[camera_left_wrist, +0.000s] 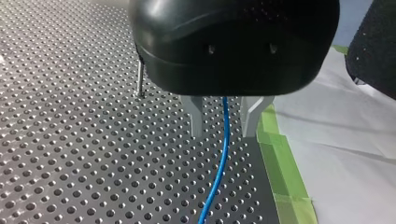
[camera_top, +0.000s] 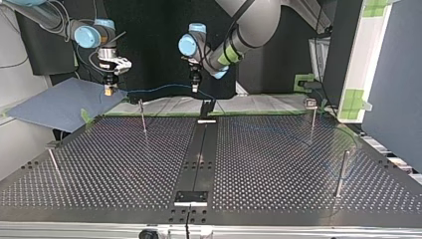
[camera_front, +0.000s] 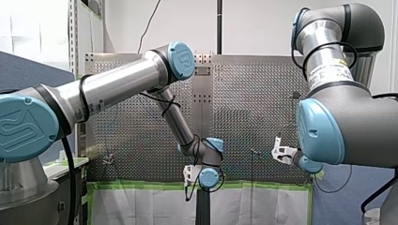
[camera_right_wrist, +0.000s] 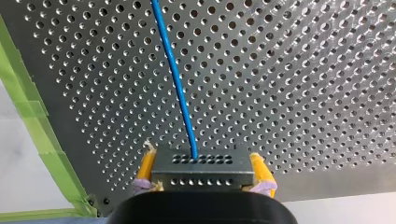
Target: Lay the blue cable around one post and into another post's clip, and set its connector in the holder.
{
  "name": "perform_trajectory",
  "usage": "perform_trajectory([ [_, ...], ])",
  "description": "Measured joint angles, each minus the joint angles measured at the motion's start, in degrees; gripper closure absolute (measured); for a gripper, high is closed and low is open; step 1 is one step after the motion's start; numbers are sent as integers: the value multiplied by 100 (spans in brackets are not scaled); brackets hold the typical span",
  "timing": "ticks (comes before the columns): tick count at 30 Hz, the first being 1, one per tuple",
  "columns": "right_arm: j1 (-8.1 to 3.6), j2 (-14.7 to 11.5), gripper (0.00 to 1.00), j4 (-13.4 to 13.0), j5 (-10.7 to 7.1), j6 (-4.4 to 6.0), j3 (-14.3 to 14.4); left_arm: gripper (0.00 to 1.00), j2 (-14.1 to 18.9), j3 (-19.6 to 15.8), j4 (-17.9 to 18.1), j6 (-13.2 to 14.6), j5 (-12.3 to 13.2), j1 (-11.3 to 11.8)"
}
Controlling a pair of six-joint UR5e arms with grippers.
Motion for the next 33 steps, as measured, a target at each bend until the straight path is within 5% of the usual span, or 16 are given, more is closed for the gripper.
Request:
perform_trajectory([
  [6,0,1,100,1,-1,-3,0,67,0,0,53,3,-11,6],
  [19,0,1,100,-14,-3,2,-1,98,-1,0,103,-14,-5,4],
  [33,-1,0,100,-16,-5,2,-1,100,0,0,103,246,30,-23],
])
